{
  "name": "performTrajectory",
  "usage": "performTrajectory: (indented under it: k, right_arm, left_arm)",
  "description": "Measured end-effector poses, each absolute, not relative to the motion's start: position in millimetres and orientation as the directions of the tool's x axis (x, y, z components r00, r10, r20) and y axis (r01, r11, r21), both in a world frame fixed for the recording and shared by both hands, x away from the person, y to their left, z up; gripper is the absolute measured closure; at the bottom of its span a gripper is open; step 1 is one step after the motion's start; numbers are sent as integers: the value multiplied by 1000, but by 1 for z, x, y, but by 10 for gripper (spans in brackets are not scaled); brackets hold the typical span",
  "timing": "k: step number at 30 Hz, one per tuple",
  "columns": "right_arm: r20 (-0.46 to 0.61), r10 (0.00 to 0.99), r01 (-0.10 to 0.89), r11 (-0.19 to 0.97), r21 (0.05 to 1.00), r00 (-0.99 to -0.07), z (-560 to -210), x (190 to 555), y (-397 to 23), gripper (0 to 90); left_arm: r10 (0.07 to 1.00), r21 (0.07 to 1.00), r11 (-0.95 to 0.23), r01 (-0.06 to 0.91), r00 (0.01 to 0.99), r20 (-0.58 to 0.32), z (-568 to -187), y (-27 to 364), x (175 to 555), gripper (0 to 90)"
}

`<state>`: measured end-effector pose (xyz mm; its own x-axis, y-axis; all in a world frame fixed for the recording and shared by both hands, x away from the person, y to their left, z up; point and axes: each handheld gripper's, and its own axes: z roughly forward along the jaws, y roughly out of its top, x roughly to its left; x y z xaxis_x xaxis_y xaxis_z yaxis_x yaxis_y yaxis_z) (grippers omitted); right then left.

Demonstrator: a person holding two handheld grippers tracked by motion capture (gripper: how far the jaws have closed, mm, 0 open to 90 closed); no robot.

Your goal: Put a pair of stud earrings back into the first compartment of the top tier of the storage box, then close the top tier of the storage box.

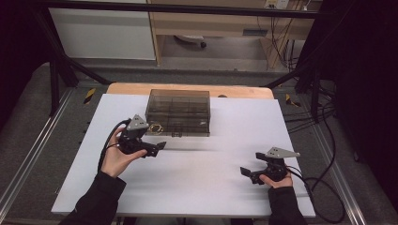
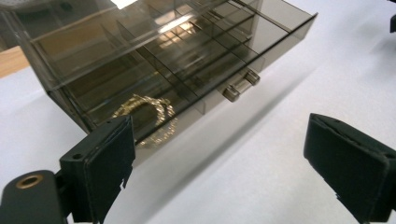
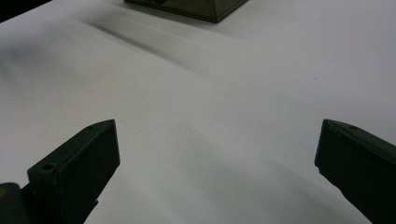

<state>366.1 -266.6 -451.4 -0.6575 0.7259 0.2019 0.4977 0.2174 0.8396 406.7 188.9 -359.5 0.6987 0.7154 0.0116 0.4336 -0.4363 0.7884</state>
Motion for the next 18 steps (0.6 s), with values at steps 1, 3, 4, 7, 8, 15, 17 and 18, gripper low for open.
performTrajectory:
  k: [1, 3, 4, 7, 8, 15, 17, 18]
  right_arm:
    - [204, 727, 500, 217, 838, -656, -451, 366, -266, 5]
    - [200, 726, 498, 220, 839, -658, -452, 367, -267, 5]
    - [200, 726, 498, 221, 839, -658, -452, 367, -266, 5]
    - [199, 727, 498, 221, 839, -658, -452, 367, -266, 5]
    - [200, 727, 499, 221, 838, -657, -452, 367, -266, 5]
    - [200, 726, 498, 220, 839, -658, -452, 367, -266, 5]
    - [200, 727, 498, 220, 839, -657, -452, 367, -266, 5]
    - [199, 725, 498, 223, 838, -659, -452, 367, -266, 5]
  left_arm:
    - [712, 787, -439, 432, 702, 12, -361, 188, 406, 87]
    - [707, 788, -441, 430, 707, 10, -363, 187, 404, 79]
    - [703, 789, -441, 428, 711, 7, -364, 187, 403, 77]
    - [697, 789, -441, 427, 717, 2, -367, 185, 401, 64]
    - [696, 788, -442, 428, 718, 0, -368, 184, 400, 61]
    - [683, 790, -437, 431, 730, -21, -374, 180, 398, 55]
    - [687, 787, -437, 435, 727, -20, -375, 178, 398, 54]
    - [687, 786, -440, 435, 727, -18, -377, 178, 398, 54]
